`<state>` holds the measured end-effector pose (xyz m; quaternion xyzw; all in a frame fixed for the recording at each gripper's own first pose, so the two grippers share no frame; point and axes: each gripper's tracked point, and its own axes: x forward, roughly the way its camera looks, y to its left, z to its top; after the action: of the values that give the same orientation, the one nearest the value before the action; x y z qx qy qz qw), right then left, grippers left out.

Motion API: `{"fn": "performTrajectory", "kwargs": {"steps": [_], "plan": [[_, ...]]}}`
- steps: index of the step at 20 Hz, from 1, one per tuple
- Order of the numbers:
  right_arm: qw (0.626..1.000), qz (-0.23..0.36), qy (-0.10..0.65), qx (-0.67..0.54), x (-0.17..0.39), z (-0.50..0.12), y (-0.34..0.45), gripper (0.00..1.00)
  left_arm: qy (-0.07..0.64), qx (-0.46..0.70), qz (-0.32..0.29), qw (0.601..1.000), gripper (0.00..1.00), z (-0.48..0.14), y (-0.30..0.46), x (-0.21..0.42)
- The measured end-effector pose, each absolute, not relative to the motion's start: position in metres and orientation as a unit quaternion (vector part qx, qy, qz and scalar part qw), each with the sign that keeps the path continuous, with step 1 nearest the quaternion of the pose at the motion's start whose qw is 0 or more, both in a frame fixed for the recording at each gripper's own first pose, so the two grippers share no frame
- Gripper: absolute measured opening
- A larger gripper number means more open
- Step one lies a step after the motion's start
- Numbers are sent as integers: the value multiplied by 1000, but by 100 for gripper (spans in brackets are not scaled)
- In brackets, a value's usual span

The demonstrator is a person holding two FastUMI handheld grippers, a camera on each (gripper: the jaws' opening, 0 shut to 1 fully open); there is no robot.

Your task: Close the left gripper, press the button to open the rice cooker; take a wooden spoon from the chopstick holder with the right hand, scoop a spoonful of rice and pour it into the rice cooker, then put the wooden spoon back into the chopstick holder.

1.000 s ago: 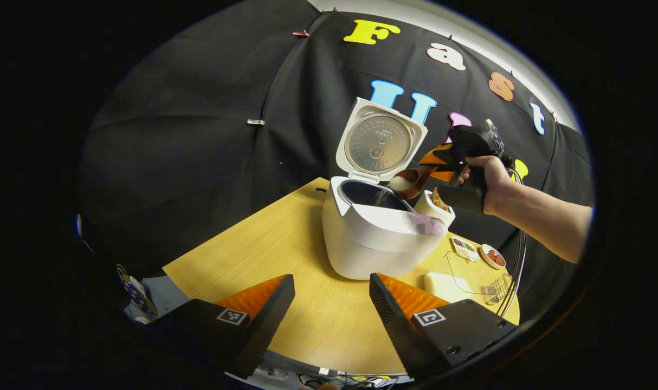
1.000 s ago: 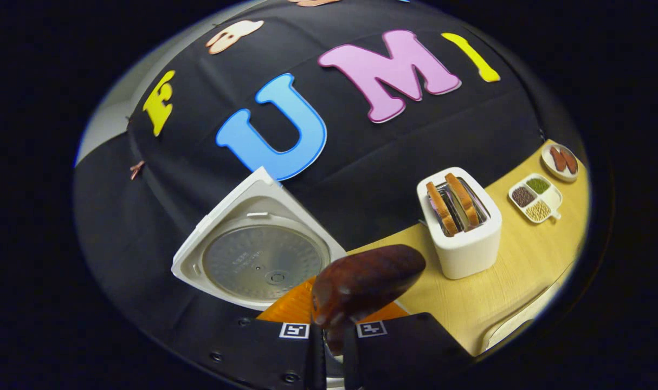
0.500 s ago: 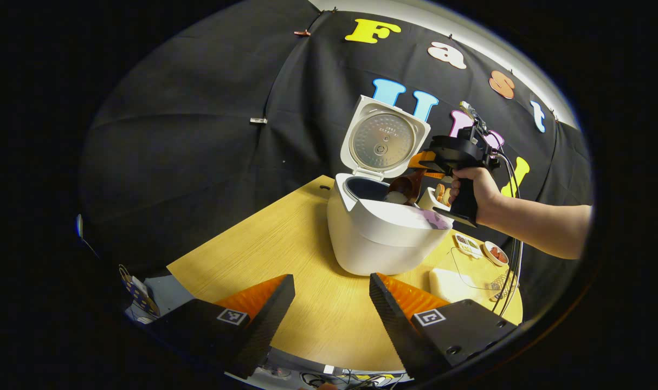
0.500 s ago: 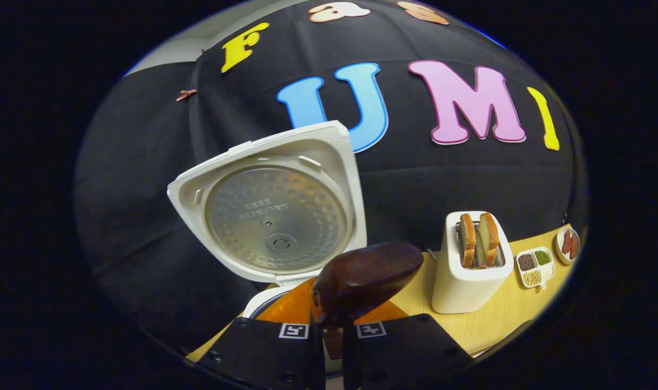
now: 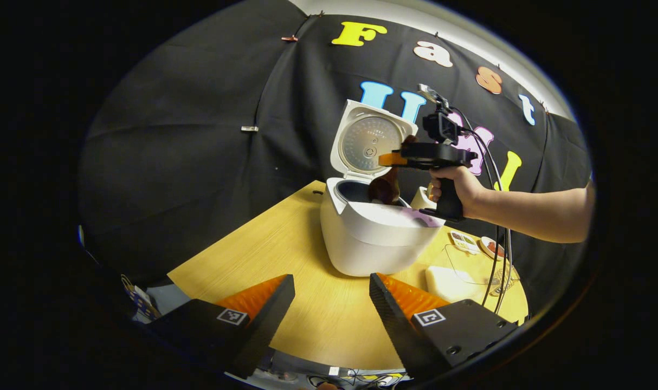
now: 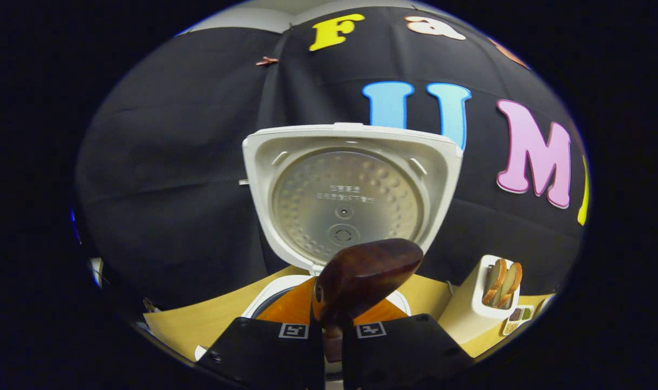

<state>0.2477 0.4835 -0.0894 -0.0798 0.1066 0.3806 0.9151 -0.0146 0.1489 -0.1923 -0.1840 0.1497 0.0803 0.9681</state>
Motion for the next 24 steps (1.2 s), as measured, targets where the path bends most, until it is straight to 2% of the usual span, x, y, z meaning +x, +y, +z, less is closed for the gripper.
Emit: {"fn": "performTrajectory", "kwargs": {"steps": [1,5,12,24], "plan": [[911,389,96,-98,243,-90,487,17,150,-183,79,968,96,-193,147,-14],[903,403,100,-107,231,-93,492,17,148,-179,78,970,96,-191,142,-13],[924,364,116,-10,246,-49,439,17,139,-169,63,974,96,-179,126,0],[968,230,95,33,233,4,206,17,110,-130,-13,985,96,-133,55,44]]}}
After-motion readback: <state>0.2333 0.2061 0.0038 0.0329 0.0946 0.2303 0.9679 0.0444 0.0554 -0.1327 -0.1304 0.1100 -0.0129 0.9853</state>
